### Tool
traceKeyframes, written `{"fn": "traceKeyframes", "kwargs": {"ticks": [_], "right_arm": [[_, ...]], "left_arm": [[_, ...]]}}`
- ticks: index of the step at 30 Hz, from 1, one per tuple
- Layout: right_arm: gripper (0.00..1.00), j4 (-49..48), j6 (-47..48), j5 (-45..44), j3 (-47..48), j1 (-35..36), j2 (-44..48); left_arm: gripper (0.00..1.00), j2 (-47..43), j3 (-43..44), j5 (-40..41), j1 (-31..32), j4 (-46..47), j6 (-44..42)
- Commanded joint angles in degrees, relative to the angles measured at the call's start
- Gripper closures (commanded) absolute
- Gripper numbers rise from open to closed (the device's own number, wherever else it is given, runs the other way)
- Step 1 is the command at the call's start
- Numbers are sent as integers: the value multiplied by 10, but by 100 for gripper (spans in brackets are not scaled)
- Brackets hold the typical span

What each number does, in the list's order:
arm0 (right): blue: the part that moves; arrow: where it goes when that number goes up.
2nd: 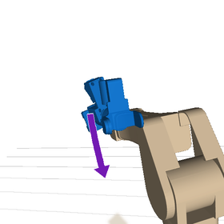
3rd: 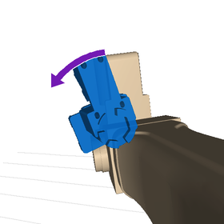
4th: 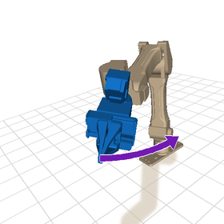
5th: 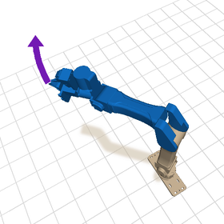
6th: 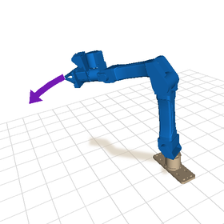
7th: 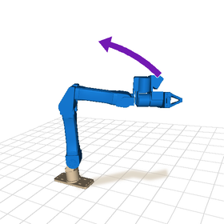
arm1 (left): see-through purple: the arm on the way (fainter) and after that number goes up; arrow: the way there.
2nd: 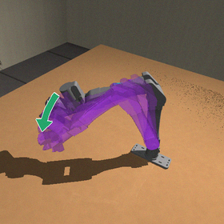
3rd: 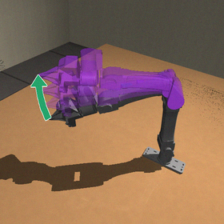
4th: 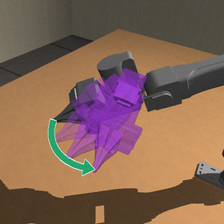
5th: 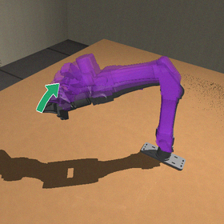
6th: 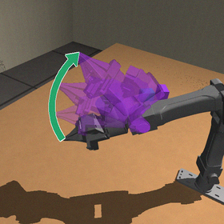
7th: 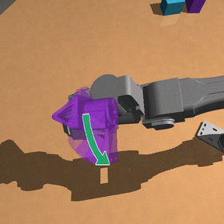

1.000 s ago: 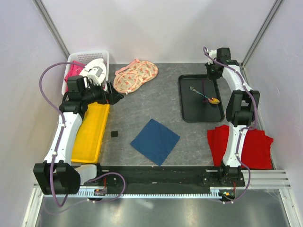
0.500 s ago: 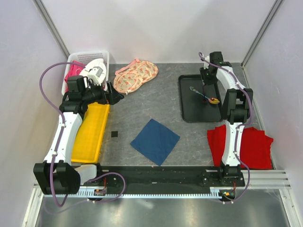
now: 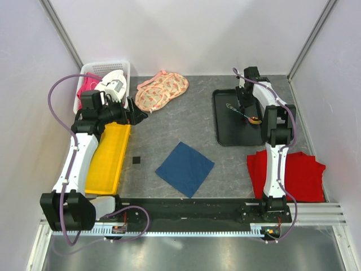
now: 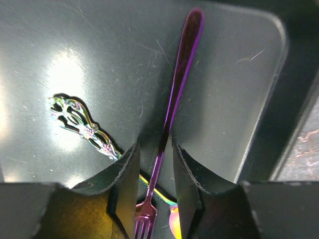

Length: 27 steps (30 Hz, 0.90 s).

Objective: Place the utensils on the paper napkin and roll it up

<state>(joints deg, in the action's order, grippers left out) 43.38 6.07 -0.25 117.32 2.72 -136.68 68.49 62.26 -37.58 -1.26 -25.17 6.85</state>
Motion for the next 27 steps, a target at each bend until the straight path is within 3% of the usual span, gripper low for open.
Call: {"fn": "traceKeyframes", "kwargs": {"ticks": [1, 5, 10, 20, 27], "right_arm": [[61, 6, -23, -12, -12, -1, -12], [66, 7, -28, -12, -20, -1, -20], [100, 10, -4, 1, -10, -1, -1], [100, 25, 167, 41, 31, 9, 123], [100, 29, 359, 123, -88, 61, 294]], "left_arm": [[0, 3, 15, -9, -1, 7, 0], [0, 2, 15, -7, 0, 7, -2], [0, -1, 29, 5, -1, 8, -5], [0, -13, 60, -19, -1, 11, -24], [0, -2, 120, -26, -1, -32, -47]]}}
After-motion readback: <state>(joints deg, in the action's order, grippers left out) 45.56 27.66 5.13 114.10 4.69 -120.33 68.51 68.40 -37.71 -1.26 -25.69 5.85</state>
